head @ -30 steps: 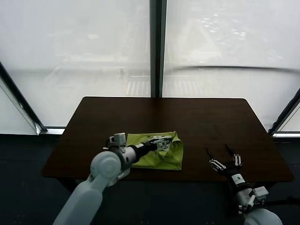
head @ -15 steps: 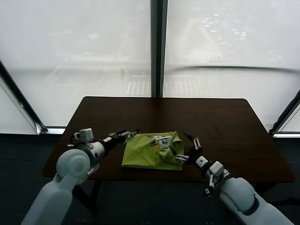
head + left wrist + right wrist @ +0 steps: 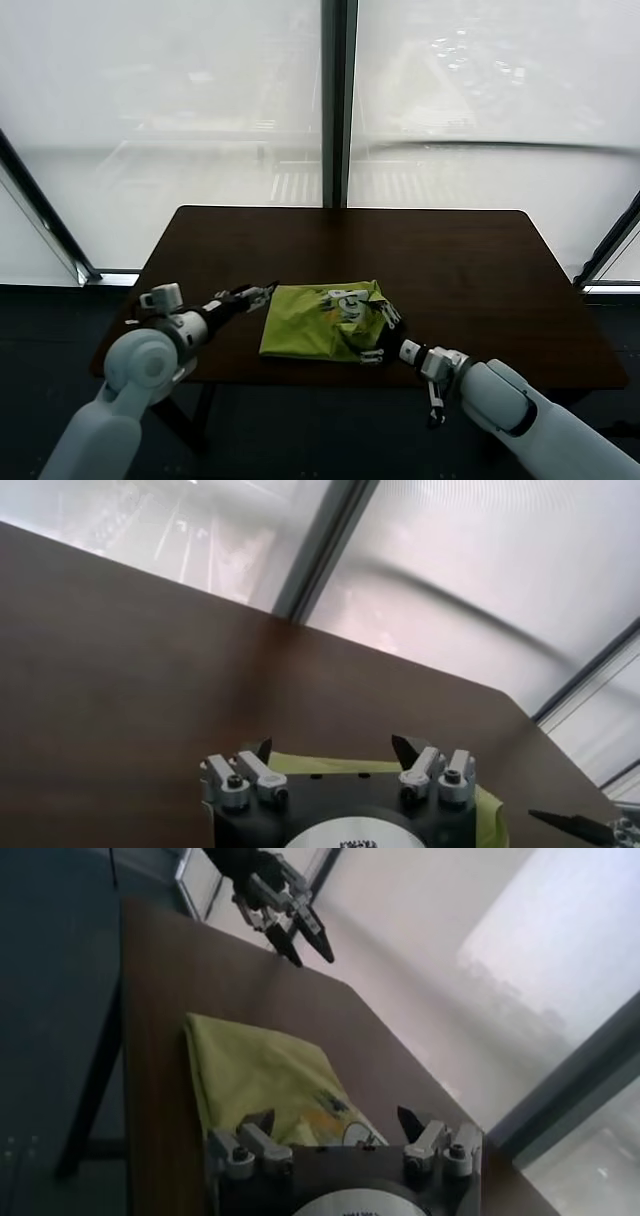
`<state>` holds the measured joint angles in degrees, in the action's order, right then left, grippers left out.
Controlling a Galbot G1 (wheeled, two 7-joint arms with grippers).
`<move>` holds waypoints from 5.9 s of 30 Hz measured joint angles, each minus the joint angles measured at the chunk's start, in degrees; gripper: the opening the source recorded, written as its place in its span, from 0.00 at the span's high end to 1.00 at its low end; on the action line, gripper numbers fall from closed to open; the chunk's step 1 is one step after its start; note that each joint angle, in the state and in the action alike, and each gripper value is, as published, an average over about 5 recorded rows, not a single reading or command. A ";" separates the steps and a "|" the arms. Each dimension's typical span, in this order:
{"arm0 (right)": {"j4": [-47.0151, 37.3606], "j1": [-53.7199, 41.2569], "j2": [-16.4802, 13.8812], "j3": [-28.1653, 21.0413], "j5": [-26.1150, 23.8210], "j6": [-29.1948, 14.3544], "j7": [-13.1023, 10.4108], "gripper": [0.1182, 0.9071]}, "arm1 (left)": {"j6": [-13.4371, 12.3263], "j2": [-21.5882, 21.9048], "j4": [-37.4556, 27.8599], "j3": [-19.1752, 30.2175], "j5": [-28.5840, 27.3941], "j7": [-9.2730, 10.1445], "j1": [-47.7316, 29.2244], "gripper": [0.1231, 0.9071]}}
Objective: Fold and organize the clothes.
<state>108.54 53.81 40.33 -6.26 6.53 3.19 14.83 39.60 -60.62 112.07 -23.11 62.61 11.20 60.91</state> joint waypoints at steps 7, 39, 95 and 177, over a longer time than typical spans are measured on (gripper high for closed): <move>-0.72 -0.04 0.01 -0.39 0.42 -0.12 0.07 0.43 | -0.10 -0.01 -0.07 -0.21 -0.10 -0.08 0.14 0.00; -0.29 8.14 -8.68 7.03 6.21 -4.41 0.03 0.64 | -0.63 -1.90 -0.20 -1.42 -2.26 -0.78 2.65 0.00; 2.39 20.68 15.57 27.03 52.36 19.86 -19.35 0.00 | 2.60 10.82 -3.96 2.99 8.54 -3.99 -0.64 0.00; -0.82 9.01 1.78 22.86 23.68 17.41 -27.55 0.00 | 0.60 5.02 1.98 -0.96 3.35 -2.81 6.93 0.00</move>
<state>107.72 62.82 42.11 16.60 30.21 20.60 -12.72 40.20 -55.60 114.06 -24.06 65.96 8.39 67.84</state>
